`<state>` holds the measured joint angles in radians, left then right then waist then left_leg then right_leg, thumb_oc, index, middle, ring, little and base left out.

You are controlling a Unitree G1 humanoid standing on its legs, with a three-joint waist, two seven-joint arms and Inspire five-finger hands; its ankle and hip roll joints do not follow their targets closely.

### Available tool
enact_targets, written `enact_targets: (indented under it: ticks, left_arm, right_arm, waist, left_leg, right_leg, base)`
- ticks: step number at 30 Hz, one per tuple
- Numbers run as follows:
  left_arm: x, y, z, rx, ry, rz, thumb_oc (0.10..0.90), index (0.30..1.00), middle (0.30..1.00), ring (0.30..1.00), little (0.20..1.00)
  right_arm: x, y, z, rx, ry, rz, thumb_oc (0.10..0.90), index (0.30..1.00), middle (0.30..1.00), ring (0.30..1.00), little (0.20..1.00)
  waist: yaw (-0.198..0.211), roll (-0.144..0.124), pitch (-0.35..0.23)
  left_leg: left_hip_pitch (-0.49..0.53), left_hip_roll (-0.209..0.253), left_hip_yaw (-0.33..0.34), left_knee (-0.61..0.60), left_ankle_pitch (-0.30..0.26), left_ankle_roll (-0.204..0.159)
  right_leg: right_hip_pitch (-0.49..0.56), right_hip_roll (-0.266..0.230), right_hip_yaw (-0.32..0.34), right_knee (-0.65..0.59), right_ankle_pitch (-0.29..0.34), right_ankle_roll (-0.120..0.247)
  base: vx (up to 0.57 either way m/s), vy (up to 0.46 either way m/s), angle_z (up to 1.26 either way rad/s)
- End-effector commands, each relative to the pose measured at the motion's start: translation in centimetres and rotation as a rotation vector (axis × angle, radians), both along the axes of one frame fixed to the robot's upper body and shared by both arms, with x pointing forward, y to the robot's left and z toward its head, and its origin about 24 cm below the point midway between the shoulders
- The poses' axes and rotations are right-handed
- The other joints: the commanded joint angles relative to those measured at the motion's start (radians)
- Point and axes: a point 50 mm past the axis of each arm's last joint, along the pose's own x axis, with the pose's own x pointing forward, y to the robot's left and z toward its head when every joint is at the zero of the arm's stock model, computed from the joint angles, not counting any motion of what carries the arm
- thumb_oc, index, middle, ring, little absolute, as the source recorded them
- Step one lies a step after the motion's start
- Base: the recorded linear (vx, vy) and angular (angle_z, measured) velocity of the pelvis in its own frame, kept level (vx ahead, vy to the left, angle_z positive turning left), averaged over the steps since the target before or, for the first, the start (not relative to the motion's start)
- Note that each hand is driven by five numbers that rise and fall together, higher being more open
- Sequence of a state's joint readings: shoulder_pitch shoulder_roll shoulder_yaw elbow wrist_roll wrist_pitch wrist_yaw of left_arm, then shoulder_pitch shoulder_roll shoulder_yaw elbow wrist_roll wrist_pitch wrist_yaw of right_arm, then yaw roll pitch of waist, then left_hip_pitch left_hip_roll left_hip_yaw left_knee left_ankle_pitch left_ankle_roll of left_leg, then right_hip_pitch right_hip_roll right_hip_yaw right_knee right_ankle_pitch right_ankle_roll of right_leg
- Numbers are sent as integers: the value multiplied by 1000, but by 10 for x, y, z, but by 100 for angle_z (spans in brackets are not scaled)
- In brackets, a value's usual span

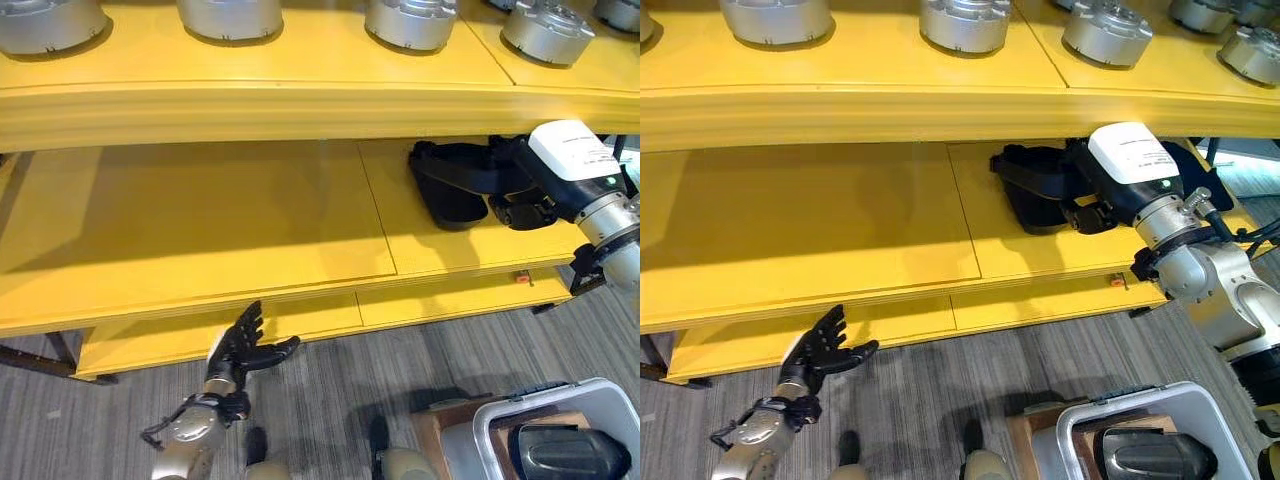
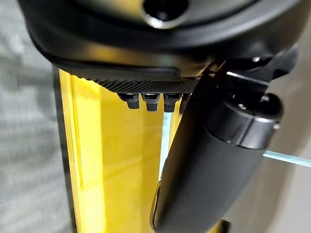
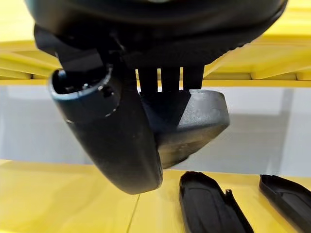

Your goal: Move parts from the plastic box to the shelf.

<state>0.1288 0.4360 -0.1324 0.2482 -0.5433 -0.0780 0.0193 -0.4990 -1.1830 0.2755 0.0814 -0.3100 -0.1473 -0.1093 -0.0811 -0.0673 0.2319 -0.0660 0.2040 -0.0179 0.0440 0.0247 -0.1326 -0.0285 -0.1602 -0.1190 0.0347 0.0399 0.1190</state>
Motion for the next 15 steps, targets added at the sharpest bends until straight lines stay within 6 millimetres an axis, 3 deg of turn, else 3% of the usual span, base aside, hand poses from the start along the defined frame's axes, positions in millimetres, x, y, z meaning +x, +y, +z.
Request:
enact_targets:
  ticks: [1,8,15]
  left_arm:
    - [21,-19,38,12,-222,-126,900,1000,1000,1000,1000]
    - [30,-19,48,33,-259,-132,900,1000,1000,1000,1000]
    - [32,-21,49,20,-266,-130,900,1000,1000,1000,1000]
  right_arm:
    - [-7,18,99,88,-447,76,400,300,300,300,300]
    - [9,41,100,164,-460,134,400,300,300,300,300]
    - [28,63,100,225,-432,173,400,300,300,300,300]
  waist:
    - [109,-34,-142]
    - [137,-47,-139]
    - [165,-54,-134]
  left_leg:
    - [-46,40,-49,41,0,-3]
    - [-86,-46,-46,167,-96,20]
    - [-127,-71,-36,249,-148,39]
  right_leg:
    - [27,4,-22,183,-188,-5]
    - [69,-65,-19,143,-159,31]
    - [71,-94,-21,137,-148,47]
  base:
    - [93,116,20]
    - [95,140,13]
    - [43,72,-6]
